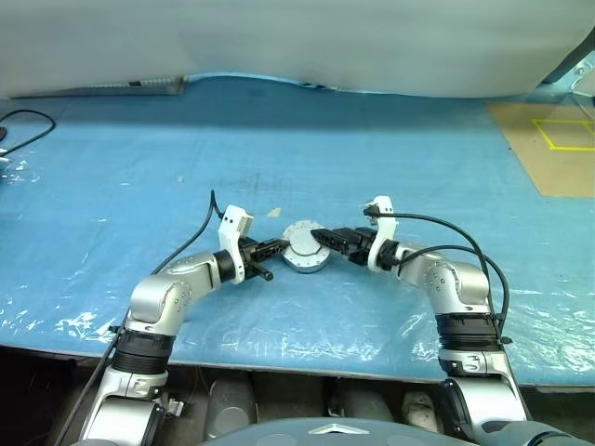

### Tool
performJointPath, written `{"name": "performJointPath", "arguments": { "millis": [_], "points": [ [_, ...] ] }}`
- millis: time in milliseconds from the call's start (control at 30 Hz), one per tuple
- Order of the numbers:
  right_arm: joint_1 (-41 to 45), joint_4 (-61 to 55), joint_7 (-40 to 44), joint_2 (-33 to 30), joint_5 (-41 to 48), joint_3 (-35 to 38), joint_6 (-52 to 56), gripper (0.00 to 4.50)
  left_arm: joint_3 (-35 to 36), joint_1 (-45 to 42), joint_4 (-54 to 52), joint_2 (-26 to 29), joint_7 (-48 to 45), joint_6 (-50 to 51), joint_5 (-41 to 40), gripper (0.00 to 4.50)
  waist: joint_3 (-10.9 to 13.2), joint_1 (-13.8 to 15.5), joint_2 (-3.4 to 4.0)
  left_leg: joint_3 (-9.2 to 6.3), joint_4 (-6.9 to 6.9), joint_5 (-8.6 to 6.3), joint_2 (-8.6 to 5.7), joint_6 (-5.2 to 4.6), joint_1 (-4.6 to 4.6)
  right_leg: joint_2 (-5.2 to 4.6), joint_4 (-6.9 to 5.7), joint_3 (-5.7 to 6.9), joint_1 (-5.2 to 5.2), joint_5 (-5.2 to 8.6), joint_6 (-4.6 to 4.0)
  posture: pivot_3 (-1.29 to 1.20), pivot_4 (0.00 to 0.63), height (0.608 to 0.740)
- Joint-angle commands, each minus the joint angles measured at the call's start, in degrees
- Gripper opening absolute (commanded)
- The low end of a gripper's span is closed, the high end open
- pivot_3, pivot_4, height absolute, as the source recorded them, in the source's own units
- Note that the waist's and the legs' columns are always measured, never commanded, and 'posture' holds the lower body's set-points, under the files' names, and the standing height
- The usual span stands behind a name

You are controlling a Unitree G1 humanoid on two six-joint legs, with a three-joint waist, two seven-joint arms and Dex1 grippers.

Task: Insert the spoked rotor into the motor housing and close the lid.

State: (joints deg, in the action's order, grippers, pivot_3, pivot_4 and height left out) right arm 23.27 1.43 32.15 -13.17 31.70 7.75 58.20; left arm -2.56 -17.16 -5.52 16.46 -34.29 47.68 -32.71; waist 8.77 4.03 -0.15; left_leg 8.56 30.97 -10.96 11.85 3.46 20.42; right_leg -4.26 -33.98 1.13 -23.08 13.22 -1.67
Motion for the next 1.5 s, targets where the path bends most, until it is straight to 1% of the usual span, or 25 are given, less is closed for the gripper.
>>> {"name": "performJointPath", "arguments": {
  "millis": [33, 233, 267, 300, 367, 467, 600, 700, 867, 933, 1033, 1133, 1167, 1333, 1433, 1500],
  "points": [
    [-0.77, -1.61, -1.09, 1.44, 5.15, 3.18, 5.05, 4.49, -2.31, 1.57, 0.44, -0.03, -0.13, 1.17, 0.94, 0.0, 0.0, 0.0, 0.0, 0.0, 0.0, 0.0, 0.0, 0.0, -0.01, 0.0, 0.0, 0.01, 0.01, 0.0, 0.0, 0.0, 0.15, 0.74],
    [-1.82, -1.92, -1.48, 3.34, 13.07, 7.42, 13.97, 4.49, -2.26, 1.74, 0.43, 0.03, -0.33, 1.02, 1.05, 0.0, -0.01, 0.05, 0.01, -0.01, 0.0, 0.0, 0.0, 0.0, -0.01, -0.01, 0.0, 0.02, 0.04, 0.0, 0.0, 0.0, 0.15, 0.74],
    [-1.92, -1.78, -1.67, 3.42, 13.77, 7.74, 14.87, 4.09, -2.25, 1.74, 0.44, 0.03, -0.36, 1.03, 1.06, 0.0, -0.01, 0.05, 0.01, -0.01, 0.0, 0.0, 0.0, 0.0, -0.02, -0.01, 0.0, 0.02, 0.04, 0.0, 0.0, 0.0, 0.15, 0.74],
    [-2.02, -1.67, -1.83, 3.44, 14.26, 7.92, 15.61, 3.88, -2.25, 1.75, 0.44, 0.03, -0.38, 1.04, 1.07, 0.0, -0.01, 0.06, 0.01, -0.01, 0.0, 0.0, 0.0, 0.0, -0.02, -0.01, 0.0, 0.02, 0.04, 0.0, 0.0, 0.0, 0.15, 0.74],
    [-2.05, -1.3, -2.34, 3.95, 15.32, 8.79, 17.16, 3.26, -2.26, 1.79, 0.49, 0.03, -0.42, 1.01, 1.12, 0.0, -0.01, 0.05, 0.01, -0.01, 0.0, 0.0, 0.0, 0.0, -0.02, -0.01, 0.0, 0.02, 0.04, 0.0, 0.0, 0.0, 0.15, 0.74],
    [-2.27, -0.46, -2.77, 4.85, 16.08, 9.81, 19.04, 2.18, -2.35, 1.96, 0.59, 0.0, -0.49, 0.84, 1.24, 0.0, -0.02, 0.04, 0.03, -0.01, 0.0, 0.0, 0.01, 0.01, -0.03, 0.0, 0.0, 0.03, 0.04, 0.0, 0.0, 0.0, 0.15, 0.74],
    [-2.59, -0.02, -3.37, 4.79, 16.31, 9.54, 19.24, 1.16, -2.29, 2.2, 0.58, -0.12, -0.5, 0.76, 1.33, 0.0, -0.07, 0.06, 0.11, 0.0, -0.01, 0.0, 0.0, 0.01, -0.19, -0.02, 0.0, 0.03, 0.19, 0.0, 0.0, 0.0, 0.15, 0.74],
    [-2.77, 0.19, -3.51, 4.76, 16.4, 9.56, 19.33, 1.15, -2.15, 2.46, 0.37, -0.13, -0.51, 0.82, 1.34, 0.0, -0.08, 0.05, 0.13, 0.0, -0.01, 0.0, 0.01, 0.01, -0.37, -0.03, 0.0, 0.03, 0.36, 0.0, 0.0, 0.0, 0.15, 0.74],
    [-3.57, 0.07, -3.53, 4.46, 16.18, 8.85, 19.49, 1.15, -0.96, 1.98, 0.87, -0.56, -0.38, 0.08, 1.31, 0.0, -0.1, 0.05, 0.16, 0.0, -0.02, 0.0, 0.01, 0.01, -0.35, -0.02, 0.03, 0.04, 0.34, 0.0, 0.0, 0.0, 0.15, 0.74],
    [-3.91, -0.02, -3.78, 4.51, 16.31, 9.0, 19.53, 1.15, 0.35, 1.46, 1.55, -1.12, 0.14, -0.14, 0.96, 0.0, -0.1, 0.04, 0.16, 0.0, -0.02, 0.0, 0.01, 0.01, -0.35, -0.02, 0.04, 0.04, 0.35, 0.0, 0.0, 0.0, 0.15, 0.74],
    [-4.1, 0.03, -4.85, 5.5, 17.5, 10.86, 19.81, 1.15, 4.17, 0.43, 2.34, -2.53, 0.83, 0.6, -1.55, 0.0, -0.1, 0.04, 0.16, 0.0, -0.02, 0.0, 0.01, 0.01, -0.35, -0.02, 0.04, 0.04, 0.35, 0.0, 0.0, 0.0, 0.15, 0.74],
    [-2.99, 0.35, -6.76, 7.25, 19.49, 14.38, 20.2, 1.15, 8.59, -0.35, 2.93, -4.05, 1.89, 1.63, -4.85, 0.62, -0.1, -0.02, 0.16, 0.0, -0.02, 0.0, 0.02, 0.01, -0.33, -0.02, 0.04, 0.05, 0.32, 0.0, -0.01, 0.0, 0.15, 0.74],
    [-2.33, 0.61, -7.67, 7.93, 20.3, 15.85, 20.36, 1.15, 10.08, -0.55, 3.26, -4.51, 2.37, 2.13, -6.02, 0.9, -0.09, -0.06, 0.16, 0.0, -0.02, 0.0, 0.01, 0.01, -0.31, -0.02, 0.04, 0.05, 0.29, -0.01, -0.01, 0.0, 0.15, 0.74],
    [1.79, 2.92, -12.55, 10.81, 24.42, 22.51, 20.75, 1.15, 17.11, -0.7, 4.84, -7.1, 4.91, 4.37, -12.32, 2.69, -0.07, -0.13, 0.18, 0.0, -0.02, 0.01, 0.02, 0.02, 0.13, 0.01, 0.04, 0.07, -0.16, -0.03, -0.03, 0.0, 0.15, 0.74],
    [4.03, 3.35, -14.72, 12.08, 26.02, 24.19, 20.29, 1.15, 21.61, -0.58, 6.14, -9.36, 6.84, 5.73, -17.44, 3.78, -0.06, -0.01, 0.17, -0.06, 0.0, 0.02, 0.02, 0.02, 0.52, 0.02, 0.05, 0.16, -0.41, -0.17, 0.18, 0.0, 0.15, 0.74],
    [5.94, 3.78, -16.07, 12.91, 27.09, 25.22, 19.74, 1.15, 24.37, -0.3, 6.96, -11.0, 8.29, 6.68, -20.88, 4.45, -0.05, 0.01, 0.17, -0.07, 0.0, 0.02, 0.02, 0.02, 0.58, 0.02, 0.06, 0.19, -0.43, -0.18, 0.19, 0.0, 0.15, 0.74]
  ]
}}
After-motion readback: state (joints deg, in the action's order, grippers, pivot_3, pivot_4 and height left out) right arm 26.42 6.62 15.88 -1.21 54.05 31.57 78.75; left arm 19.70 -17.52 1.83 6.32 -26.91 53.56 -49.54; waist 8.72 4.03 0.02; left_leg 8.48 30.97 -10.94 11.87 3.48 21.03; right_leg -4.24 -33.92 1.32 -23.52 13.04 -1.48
